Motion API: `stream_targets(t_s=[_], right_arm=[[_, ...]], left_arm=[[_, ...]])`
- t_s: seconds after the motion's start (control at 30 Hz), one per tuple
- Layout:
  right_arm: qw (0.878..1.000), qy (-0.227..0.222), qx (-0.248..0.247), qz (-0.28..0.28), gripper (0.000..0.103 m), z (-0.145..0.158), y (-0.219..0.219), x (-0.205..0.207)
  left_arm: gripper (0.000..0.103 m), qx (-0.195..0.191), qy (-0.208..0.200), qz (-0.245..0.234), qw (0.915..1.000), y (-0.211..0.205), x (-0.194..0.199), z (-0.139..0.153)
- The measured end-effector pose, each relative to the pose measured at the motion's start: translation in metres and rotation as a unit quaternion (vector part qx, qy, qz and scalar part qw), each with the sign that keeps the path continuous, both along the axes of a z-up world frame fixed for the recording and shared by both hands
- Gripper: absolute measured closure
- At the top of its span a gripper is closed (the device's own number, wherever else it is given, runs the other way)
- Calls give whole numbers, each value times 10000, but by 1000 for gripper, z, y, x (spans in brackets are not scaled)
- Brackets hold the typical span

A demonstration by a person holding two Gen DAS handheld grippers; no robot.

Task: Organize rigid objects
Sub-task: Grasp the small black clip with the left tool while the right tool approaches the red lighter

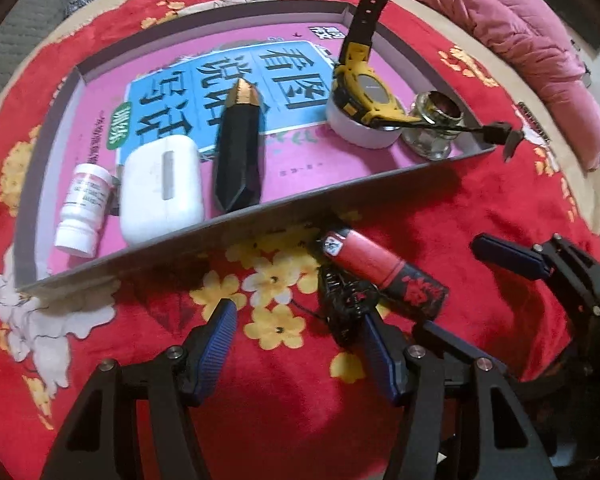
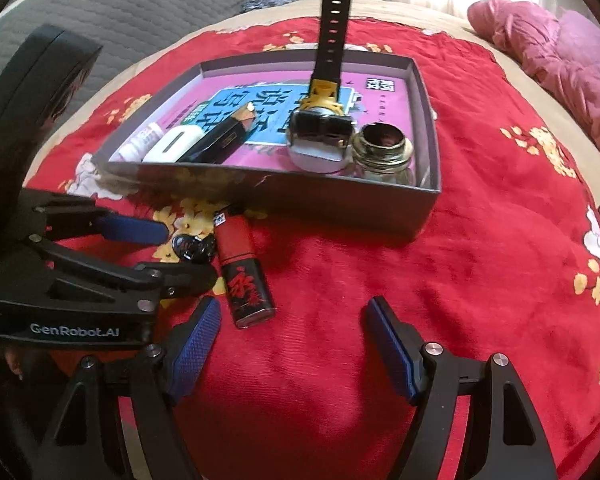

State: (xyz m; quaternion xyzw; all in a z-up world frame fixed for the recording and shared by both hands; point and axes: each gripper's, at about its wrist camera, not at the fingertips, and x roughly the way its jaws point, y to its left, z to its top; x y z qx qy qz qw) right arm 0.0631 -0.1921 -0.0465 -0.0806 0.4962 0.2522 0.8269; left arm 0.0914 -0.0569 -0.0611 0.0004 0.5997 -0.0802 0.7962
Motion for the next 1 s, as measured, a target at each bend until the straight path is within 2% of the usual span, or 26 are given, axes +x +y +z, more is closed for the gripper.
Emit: stream_targets(t_s=[0.17, 0.4, 0.6, 0.73, 1.0], right_arm=[[9999, -69, -72, 118, 26, -1, 6, -1], [9989, -244, -179, 352, 26, -5, 20, 1], [9983, -351, -206, 421, 26, -10, 26, 6], [9982, -380, -177, 422, 26, -12, 27, 10], [9977, -459, -195, 455, 26, -15, 31, 13]], left_arm=[[43, 57, -101, 157, 9998, 8, -2, 1], [45, -176, -320, 68, 9993, 19, -5, 4], [60, -447, -331, 184, 9983, 27, -2, 4], [61, -566, -312, 187, 9977, 31, -3, 3], [64, -538, -324, 222, 9978, 30, 0, 0]])
